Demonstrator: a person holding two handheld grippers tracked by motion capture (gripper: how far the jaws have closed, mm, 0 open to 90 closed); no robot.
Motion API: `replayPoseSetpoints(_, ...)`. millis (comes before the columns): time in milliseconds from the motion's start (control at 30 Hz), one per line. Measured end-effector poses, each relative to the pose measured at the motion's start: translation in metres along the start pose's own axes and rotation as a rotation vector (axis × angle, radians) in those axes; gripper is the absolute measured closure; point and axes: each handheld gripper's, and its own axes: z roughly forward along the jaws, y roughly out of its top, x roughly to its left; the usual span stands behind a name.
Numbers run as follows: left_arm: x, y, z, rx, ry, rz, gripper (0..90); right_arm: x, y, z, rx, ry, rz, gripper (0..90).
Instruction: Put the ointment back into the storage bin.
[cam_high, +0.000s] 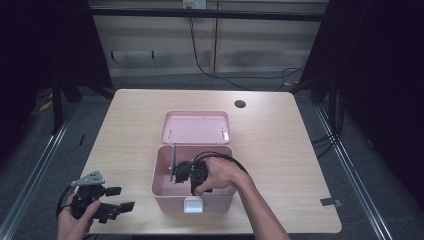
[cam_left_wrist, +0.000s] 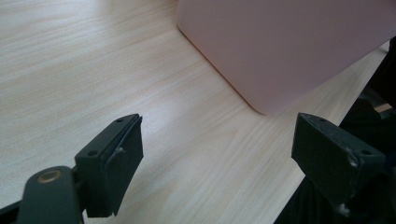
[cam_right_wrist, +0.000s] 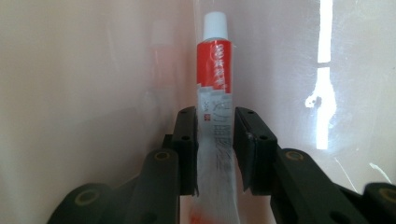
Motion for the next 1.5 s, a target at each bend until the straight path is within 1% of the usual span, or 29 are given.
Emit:
replayPoseSetpoints(33, 0.000, 0.000, 0.000, 0.000, 0.000, 0.000, 16.5, 0.000, 0.000, 0.000, 0.001, 0.004, -0.002, 70.6)
replayPoseSetpoints(100, 0.000, 0.000, 0.000, 0.000, 0.003, 0.001, 16.5, 0.000, 0.000, -0.001, -0.006, 0.001, -0.003, 70.6)
replayPoseSetpoints(233, 0.000, 0.000, 0.000, 0.000, 0.001, 0.000, 16.5, 0.001, 0.000, -0.001, -0.002, -0.005, -0.005, 70.4)
replayPoseSetpoints(300, 0.000, 0.000, 0.000, -0.001, 0.001, 0.001, 16.5, 0.001, 0.000, -0.001, -0.006, 0.001, 0.001, 70.3)
replayPoseSetpoints(367, 0.000, 0.000, 0.000, 0.000, 0.001, 0.001, 16.5, 0.001, 0.000, -0.002, -0.008, -0.009, 0.000, 70.2)
replayPoseSetpoints(500, 0.000, 0.000, 0.000, 0.000, 0.001, 0.001, 16.5, 0.002, -0.001, -0.004, -0.008, -0.014, -0.004, 70.0)
replayPoseSetpoints(567, 0.000, 0.000, 0.000, -0.001, 0.003, 0.002, 16.5, 0.002, -0.001, -0.005, -0.011, -0.023, -0.004, 69.4)
replayPoseSetpoints(600, 0.000, 0.000, 0.000, -0.001, 0.003, 0.001, 16.5, 0.003, -0.001, -0.004, -0.022, -0.021, -0.003, 69.4)
replayPoseSetpoints(633, 0.000, 0.000, 0.000, 0.000, 0.003, 0.001, 16.5, 0.003, -0.002, -0.005, -0.021, -0.033, -0.004, 68.9)
replayPoseSetpoints(667, 0.000, 0.000, 0.000, 0.000, 0.003, 0.001, 16.5, 0.003, -0.002, -0.007, -0.017, -0.034, 0.001, 68.7)
replayPoseSetpoints(833, 0.000, 0.000, 0.000, 0.001, 0.003, 0.001, 16.5, 0.005, -0.003, -0.009, -0.037, -0.035, 0.002, 68.7)
replayPoseSetpoints(900, 0.000, 0.000, 0.000, 0.001, 0.003, 0.002, 16.5, 0.006, -0.003, -0.011, -0.026, -0.047, -0.004, 68.7)
replayPoseSetpoints(933, 0.000, 0.000, 0.000, 0.001, 0.003, 0.002, 16.5, 0.006, -0.003, -0.011, -0.037, -0.040, 0.001, 68.4)
replayPoseSetpoints(967, 0.000, 0.000, 0.000, 0.001, 0.003, 0.002, 16.5, 0.006, -0.003, -0.012, -0.036, -0.043, -0.005, 68.4)
replayPoseSetpoints(1067, 0.000, 0.000, 0.000, 0.001, 0.003, 0.004, 16.5, 0.007, -0.005, -0.014, -0.043, -0.045, 0.002, 68.0)
replayPoseSetpoints(1100, 0.000, 0.000, 0.000, 0.001, 0.004, 0.004, 16.5, 0.007, -0.005, -0.014, -0.049, -0.053, 0.000, 67.8)
replayPoseSetpoints(1200, 0.000, 0.000, 0.001, 0.003, 0.005, 0.004, 16.5, 0.006, -0.007, -0.016, -0.062, -0.047, 0.013, 65.7)
replayPoseSetpoints(1267, -0.001, 0.000, 0.001, 0.002, 0.005, 0.004, 16.5, 0.007, -0.008, -0.018, -0.061, -0.047, 0.010, 65.5)
replayPoseSetpoints(1300, 0.000, 0.000, 0.001, 0.002, 0.006, 0.005, 16.5, 0.007, -0.008, -0.019, -0.069, -0.047, 0.014, 65.6)
replayPoseSetpoints(1333, 0.000, 0.000, 0.001, 0.003, 0.005, 0.004, 16.5, 0.007, -0.009, -0.020, -0.079, -0.046, 0.008, 65.5)
replayPoseSetpoints(1367, 0.000, 0.000, 0.001, 0.003, 0.004, 0.004, 16.5, 0.008, -0.010, -0.021, -0.086, -0.046, 0.022, 65.2)
replayPoseSetpoints(1433, 0.000, 0.000, 0.001, 0.005, 0.003, 0.008, 16.5, 0.009, -0.011, -0.023, -0.080, -0.047, 0.014, 65.2)
replayPoseSetpoints(1500, 0.000, 0.000, 0.001, 0.005, 0.003, 0.008, 16.5, 0.010, -0.012, -0.024, -0.092, -0.049, 0.020, 64.6)
